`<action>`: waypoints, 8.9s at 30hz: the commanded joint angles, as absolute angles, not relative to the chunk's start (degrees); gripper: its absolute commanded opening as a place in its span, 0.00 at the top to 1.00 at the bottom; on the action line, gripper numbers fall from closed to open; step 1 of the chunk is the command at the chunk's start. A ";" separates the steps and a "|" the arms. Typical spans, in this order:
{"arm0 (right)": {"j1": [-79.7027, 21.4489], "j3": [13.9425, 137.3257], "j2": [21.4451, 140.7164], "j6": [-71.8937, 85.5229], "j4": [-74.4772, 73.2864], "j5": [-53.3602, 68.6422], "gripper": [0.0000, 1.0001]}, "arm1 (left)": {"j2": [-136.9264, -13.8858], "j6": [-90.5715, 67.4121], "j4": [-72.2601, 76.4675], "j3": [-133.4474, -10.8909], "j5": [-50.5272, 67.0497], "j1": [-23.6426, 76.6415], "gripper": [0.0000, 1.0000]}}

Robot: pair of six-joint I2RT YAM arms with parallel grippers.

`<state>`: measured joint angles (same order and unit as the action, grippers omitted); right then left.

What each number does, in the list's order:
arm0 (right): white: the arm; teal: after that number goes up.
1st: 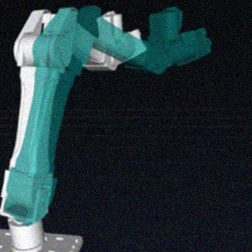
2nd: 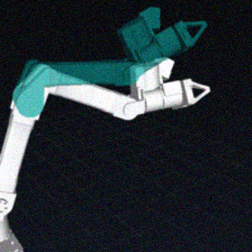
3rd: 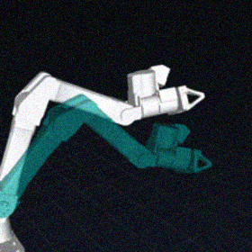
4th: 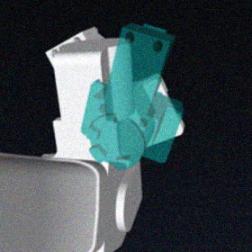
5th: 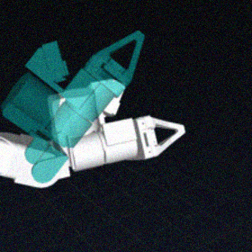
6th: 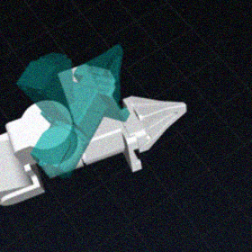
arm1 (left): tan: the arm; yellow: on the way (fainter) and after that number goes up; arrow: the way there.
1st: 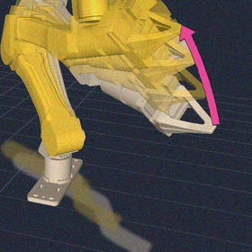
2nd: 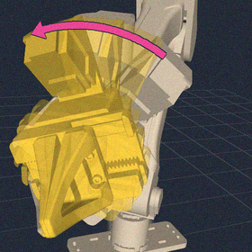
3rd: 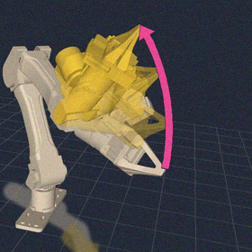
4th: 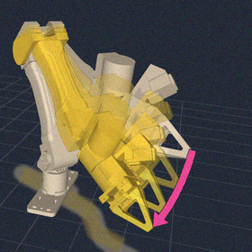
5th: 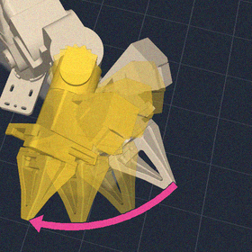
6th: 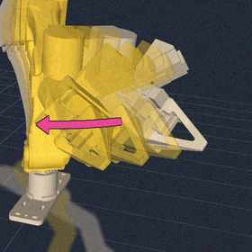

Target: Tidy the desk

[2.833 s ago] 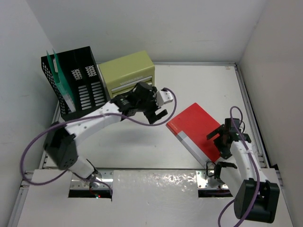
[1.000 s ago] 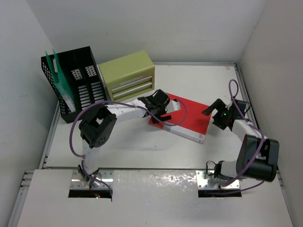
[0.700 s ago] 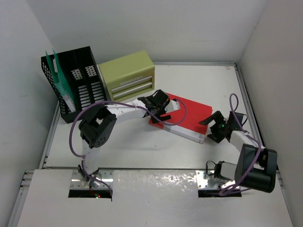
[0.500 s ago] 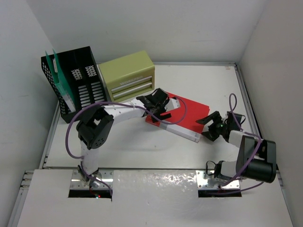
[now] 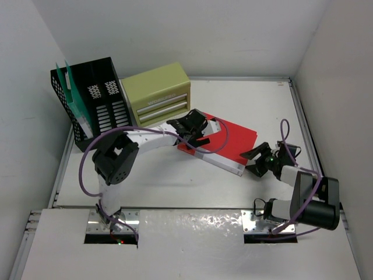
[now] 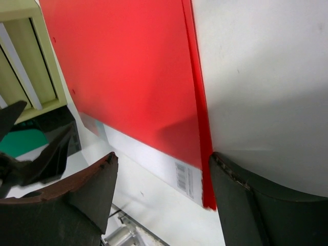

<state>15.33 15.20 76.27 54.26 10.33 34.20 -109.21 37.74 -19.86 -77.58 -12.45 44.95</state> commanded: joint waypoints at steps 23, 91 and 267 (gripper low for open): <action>14.59 8.79 69.52 49.66 12.74 34.80 0.38 | -112.76 29.97 -15.91 -78.40 -15.91 34.80 0.13; 9.32 28.38 65.92 43.42 2.12 32.61 1.00 | -96.68 45.97 -17.57 -64.69 -17.04 59.40 0.01; 7.29 37.09 48.69 28.21 -16.08 11.69 0.09 | -71.54 11.60 29.79 -35.25 5.63 -15.38 1.00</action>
